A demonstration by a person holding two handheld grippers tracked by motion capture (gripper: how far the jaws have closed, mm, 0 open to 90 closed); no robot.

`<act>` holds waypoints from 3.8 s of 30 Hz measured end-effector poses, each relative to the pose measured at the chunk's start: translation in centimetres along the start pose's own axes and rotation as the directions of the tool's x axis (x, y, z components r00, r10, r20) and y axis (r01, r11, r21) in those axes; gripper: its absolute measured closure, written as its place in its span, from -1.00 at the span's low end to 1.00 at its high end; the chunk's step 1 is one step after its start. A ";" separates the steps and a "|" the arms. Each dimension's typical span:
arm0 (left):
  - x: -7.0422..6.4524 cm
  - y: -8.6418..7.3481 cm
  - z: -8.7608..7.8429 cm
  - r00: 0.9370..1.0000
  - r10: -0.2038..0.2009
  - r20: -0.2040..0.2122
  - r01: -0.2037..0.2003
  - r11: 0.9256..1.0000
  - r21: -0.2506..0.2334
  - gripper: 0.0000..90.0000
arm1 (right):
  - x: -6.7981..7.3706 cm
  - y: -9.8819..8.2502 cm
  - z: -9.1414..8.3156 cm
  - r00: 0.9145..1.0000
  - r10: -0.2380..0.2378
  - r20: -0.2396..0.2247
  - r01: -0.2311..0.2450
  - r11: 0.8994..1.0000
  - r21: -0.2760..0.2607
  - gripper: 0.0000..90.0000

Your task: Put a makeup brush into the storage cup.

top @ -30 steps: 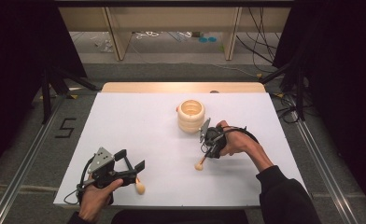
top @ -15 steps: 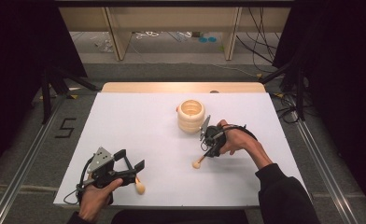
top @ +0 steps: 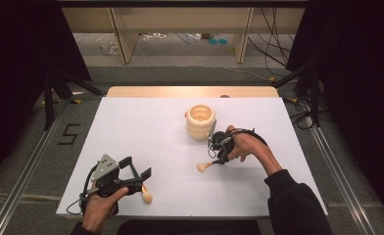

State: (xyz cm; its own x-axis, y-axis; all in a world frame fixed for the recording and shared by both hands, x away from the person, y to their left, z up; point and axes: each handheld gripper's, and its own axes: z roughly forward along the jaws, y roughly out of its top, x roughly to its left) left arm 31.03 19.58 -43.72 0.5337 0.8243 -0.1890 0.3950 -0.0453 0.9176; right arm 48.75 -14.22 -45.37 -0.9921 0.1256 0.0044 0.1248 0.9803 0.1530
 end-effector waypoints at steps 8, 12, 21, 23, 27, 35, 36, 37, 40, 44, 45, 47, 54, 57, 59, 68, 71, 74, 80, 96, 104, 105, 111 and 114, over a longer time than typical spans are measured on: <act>0.0 0.0 0.0 1.000 0.000 -0.003 0.000 1.000 0.000 -0.65 | -0.3 0.0 0.0 1.000 0.003 -0.003 -0.003 1.000 0.024 0.82; 0.0 0.0 0.0 1.000 0.002 -0.001 -0.002 1.000 0.001 -0.65 | -0.3 0.1 0.0 1.000 0.006 -0.009 -0.006 0.999 0.036 0.84; 0.0 0.0 0.0 1.000 0.000 -0.001 0.000 1.000 0.000 -0.65 | 0.0 0.9 0.1 1.000 0.007 0.009 -0.008 0.995 0.099 0.84; 0.0 0.0 -0.1 1.000 -0.001 -0.001 0.001 1.000 0.000 -0.65 | 0.0 0.9 0.0 1.000 0.009 0.011 -0.010 0.995 0.097 0.84; 0.1 0.0 -0.1 1.000 0.001 -0.001 -0.001 1.000 -0.003 -0.65 | 0.2 0.9 -0.3 0.999 0.040 0.018 -0.041 0.995 0.089 0.85; 0.1 0.0 -0.1 1.000 0.003 -0.003 -0.003 1.000 0.000 -0.65 | 0.0 0.4 -2.3 0.997 0.070 0.040 -0.069 0.997 -0.018 0.85; 0.1 0.0 -0.2 1.000 0.000 -0.005 0.000 1.000 -0.002 -0.65 | 0.2 0.3 -2.4 0.995 0.091 0.044 -0.088 0.995 -0.056 0.85; 0.1 0.1 -0.2 1.000 -0.001 -0.005 0.001 1.000 -0.003 -0.65 | 0.2 0.1 -2.6 0.995 0.093 0.044 -0.089 0.993 -0.075 0.85; 0.2 0.0 -0.2 1.000 -0.001 -0.007 0.001 1.000 -0.002 -0.65 | 0.1 -0.4 -3.4 0.992 0.117 0.041 -0.110 0.983 -0.148 0.85; 0.2 0.1 -0.2 1.000 -0.004 -0.007 0.004 1.000 -0.006 -0.65 | -0.1 -1.1 -4.7 0.989 0.142 0.034 -0.126 0.946 -0.300 0.85; 0.2 0.1 -0.2 1.000 -0.004 -0.007 0.004 1.000 -0.006 -0.65 | -0.1 -1.1 -4.7 0.989 0.142 0.034 -0.126 0.946 -0.300 0.85; 0.2 0.0 -0.2 1.000 -0.001 -0.007 0.001 1.000 -0.002 -0.65 | -0.2 -1.3 -5.3 0.988 0.154 0.023 -0.135 0.920 -0.368 0.85; 0.2 0.1 -0.2 1.000 -0.006 -0.006 0.005 1.000 -0.008 -0.65 | -0.5 -1.6 -6.6 0.980 0.200 -0.021 -0.177 0.809 -0.561 0.85; 0.2 0.1 -0.2 1.000 -0.004 -0.007 0.004 1.000 -0.004 -0.65 | -0.6 -1.8 -7.1 0.976 0.214 -0.046 -0.195 0.759 -0.621 0.85; 0.2 0.1 -0.2 1.000 -0.005 -0.007 0.005 1.000 -0.007 -0.65 | -0.7 -1.8 -7.2 0.974 0.221 -0.046 -0.196 0.727 -0.658 0.85; 0.2 0.1 -0.1 1.000 -0.001 -0.007 0.001 1.000 0.000 -0.65 | -1.0 -2.1 -8.1 0.962 0.265 -0.068 -0.216 0.587 -0.780 0.85; 0.2 0.1 -0.1 1.000 -0.004 -0.007 0.004 1.000 -0.002 -0.65 | -1.2 -2.1 -8.5 0.956 0.287 -0.066 -0.216 0.534 -0.817 0.85; 0.2 0.0 -0.1 1.000 -0.004 -0.008 0.004 1.000 -0.002 -0.65 | -1.5 -2.3 -8.8 0.948 0.316 -0.048 -0.202 0.475 -0.856 0.85; 0.2 0.0 0.0 1.000 -0.006 -0.008 0.006 1.000 -0.002 -0.65 | -2.1 -2.5 -9.3 0.930 0.363 -0.061 -0.211 0.391 -0.896 0.85; 0.3 0.0 0.0 1.000 -0.010 -0.009 0.010 1.000 0.000 -0.65 | -4.3 -1.4 -8.6 0.886 0.460 -0.063 -0.218 0.291 -0.931 0.85; 0.2 0.0 0.0 1.000 -0.009 -0.009 0.009 1.000 0.000 -0.65 | -5.0 -1.3 -8.0 0.873 0.483 -0.072 -0.222 0.261 -0.939 0.85; 0.2 0.0 0.0 1.000 -0.008 -0.008 0.008 1.000 0.001 -0.65 | -5.2 -1.3 -7.9 0.871 0.488 -0.064 -0.221 0.271 -0.937 0.85; 0.2 0.0 0.0 1.000 -0.004 -0.009 0.004 1.000 0.006 -0.65 | -5.7 -1.1 -7.3 0.865 0.499 -0.058 -0.211 0.256 -0.943 0.85; 0.2 0.0 0.0 1.000 -0.005 -0.011 0.005 1.000 0.006 -0.65 | -5.8 -0.9 -7.0 0.862 0.503 -0.067 -0.223 0.259 -0.940 0.85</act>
State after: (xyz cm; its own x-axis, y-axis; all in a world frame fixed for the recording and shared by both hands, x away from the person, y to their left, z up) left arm 31.13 19.79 -43.77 0.5234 0.8306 -0.1901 0.4020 -0.0440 0.9146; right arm 54.29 -16.86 -38.66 -0.7933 0.5910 0.1465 0.2399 0.0822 0.9673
